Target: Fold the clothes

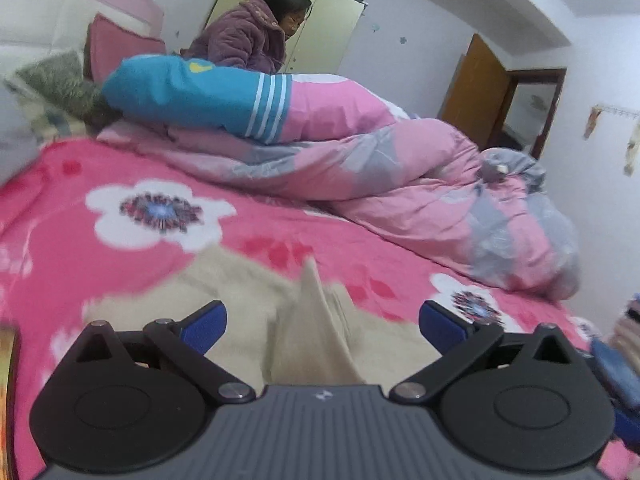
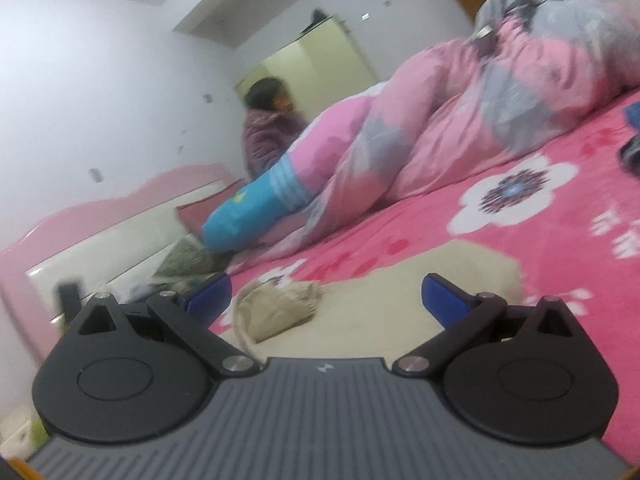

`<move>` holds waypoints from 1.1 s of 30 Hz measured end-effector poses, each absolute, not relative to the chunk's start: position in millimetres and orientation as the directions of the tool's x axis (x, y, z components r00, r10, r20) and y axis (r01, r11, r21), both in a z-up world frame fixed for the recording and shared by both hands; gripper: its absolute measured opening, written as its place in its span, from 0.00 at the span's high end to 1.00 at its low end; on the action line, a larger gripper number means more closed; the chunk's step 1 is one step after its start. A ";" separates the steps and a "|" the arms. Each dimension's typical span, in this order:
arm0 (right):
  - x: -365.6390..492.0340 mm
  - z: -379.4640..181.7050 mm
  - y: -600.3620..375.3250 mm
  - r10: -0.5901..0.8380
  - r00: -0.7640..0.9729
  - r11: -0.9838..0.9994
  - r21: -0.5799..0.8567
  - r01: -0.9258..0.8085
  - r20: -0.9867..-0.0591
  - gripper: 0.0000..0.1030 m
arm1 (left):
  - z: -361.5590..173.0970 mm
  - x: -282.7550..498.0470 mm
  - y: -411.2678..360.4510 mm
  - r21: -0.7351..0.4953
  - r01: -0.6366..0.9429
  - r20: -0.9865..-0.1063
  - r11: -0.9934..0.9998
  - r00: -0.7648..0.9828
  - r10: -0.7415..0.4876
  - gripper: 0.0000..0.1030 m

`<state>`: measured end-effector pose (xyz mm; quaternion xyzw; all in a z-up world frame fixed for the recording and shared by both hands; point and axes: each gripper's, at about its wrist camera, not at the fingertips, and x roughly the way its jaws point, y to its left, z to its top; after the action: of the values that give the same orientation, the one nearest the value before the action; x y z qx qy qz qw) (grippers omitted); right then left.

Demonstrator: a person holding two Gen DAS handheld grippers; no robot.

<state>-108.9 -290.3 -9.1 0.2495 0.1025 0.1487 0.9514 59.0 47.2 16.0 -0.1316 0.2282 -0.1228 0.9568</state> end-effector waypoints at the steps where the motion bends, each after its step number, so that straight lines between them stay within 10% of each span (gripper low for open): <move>1: -106.6 -10.0 -287.4 0.341 0.931 0.836 0.494 -0.237 -0.130 0.01 | 17.0 71.9 42.7 -0.286 0.177 -0.425 0.942 0.857 -0.290 0.02; 3: -104.6 -11.8 -282.2 0.339 0.927 0.854 0.466 -0.233 -0.157 0.01 | 16.3 96.0 32.5 -0.241 0.186 -0.483 0.952 0.828 -0.284 0.11; 7: -109.5 -16.0 -278.9 0.325 0.925 0.875 0.433 -0.215 -0.199 0.01 | 10.6 116.4 22.2 -0.206 0.214 -0.553 0.955 0.780 -0.294 0.85; 8: -110.8 -17.0 -279.4 0.319 0.925 0.879 0.429 -0.208 -0.206 0.01 | 8.5 114.1 25.5 -0.220 0.204 -0.546 0.954 0.785 -0.294 0.90; 23: -68.8 -17.1 -243.3 0.439 0.840 0.846 0.462 -0.266 -0.319 0.01 | -39.9 5.3 121.7 -0.570 0.063 -0.238 0.819 0.942 -0.238 0.92; 28: -44.7 -6.6 -208.6 0.488 0.802 0.834 0.455 -0.313 -0.343 0.01 | -61.1 7.4 136.1 -0.649 0.081 -0.245 0.756 0.919 -0.309 0.64; 33: -28.6 10.5 -164.0 0.497 0.785 0.863 0.303 -0.404 -0.369 0.02 | -77.5 10.0 147.9 -0.691 0.101 -0.228 0.715 0.909 -0.349 0.60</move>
<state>-28.6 -164.0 10.5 0.1040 0.2233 0.2401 0.9390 10.0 147.9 -77.5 -0.3564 0.1740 -0.1238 0.9096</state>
